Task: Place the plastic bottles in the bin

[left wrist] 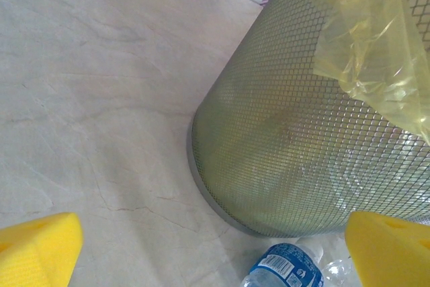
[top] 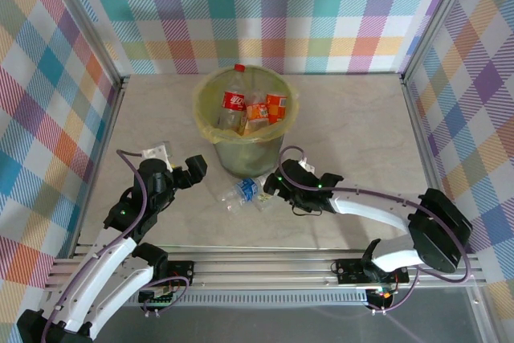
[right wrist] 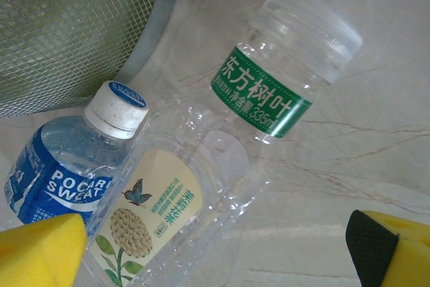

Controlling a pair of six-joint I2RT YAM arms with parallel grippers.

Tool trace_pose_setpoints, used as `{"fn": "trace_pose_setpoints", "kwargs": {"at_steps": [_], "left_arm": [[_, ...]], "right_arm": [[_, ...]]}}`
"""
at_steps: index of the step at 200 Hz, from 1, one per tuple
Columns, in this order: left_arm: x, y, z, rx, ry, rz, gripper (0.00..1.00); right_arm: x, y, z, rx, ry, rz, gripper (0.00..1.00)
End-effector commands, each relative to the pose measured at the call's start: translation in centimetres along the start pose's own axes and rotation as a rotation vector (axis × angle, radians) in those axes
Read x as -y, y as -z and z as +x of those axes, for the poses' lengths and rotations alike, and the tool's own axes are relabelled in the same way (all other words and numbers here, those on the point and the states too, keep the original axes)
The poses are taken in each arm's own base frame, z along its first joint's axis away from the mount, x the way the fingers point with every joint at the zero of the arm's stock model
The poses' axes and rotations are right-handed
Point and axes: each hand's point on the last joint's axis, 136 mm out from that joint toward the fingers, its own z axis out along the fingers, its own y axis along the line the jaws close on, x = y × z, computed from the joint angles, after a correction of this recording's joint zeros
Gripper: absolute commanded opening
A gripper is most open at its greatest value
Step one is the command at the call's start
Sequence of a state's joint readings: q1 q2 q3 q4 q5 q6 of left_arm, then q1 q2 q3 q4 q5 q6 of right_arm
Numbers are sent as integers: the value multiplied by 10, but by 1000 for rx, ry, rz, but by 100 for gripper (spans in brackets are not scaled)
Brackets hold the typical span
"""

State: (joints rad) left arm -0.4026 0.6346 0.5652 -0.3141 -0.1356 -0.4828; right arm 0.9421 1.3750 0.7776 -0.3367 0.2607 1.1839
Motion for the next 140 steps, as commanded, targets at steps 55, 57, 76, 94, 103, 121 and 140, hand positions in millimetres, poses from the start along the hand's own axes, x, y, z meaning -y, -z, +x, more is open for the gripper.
{"fn": "trace_pose_setpoints", "kwargs": {"at_steps": [55, 57, 76, 94, 103, 121, 140], "left_arm": [[-4, -3, -2, 22, -5, -17, 100], [-5, -3, -2, 21, -6, -18, 100], [-5, -4, -1, 16, -6, -18, 100], [-5, -5, 0, 12, -8, -22, 100], [-6, -5, 1, 9, -9, -23, 100], [-5, -6, 1, 8, -8, -23, 100], [-5, -6, 0, 8, -8, -22, 100]], "right_arm": [[-10, -18, 6, -22, -30, -10, 100], [-9, -18, 7, -23, -30, -7, 100], [-9, -23, 8, -32, -27, 4, 100], [-8, -27, 10, -39, -23, 13, 100], [-8, -28, 11, -43, -18, 17, 100], [-8, -32, 12, -50, -14, 26, 100], [-7, -35, 15, -63, -7, 32, 100]]}}
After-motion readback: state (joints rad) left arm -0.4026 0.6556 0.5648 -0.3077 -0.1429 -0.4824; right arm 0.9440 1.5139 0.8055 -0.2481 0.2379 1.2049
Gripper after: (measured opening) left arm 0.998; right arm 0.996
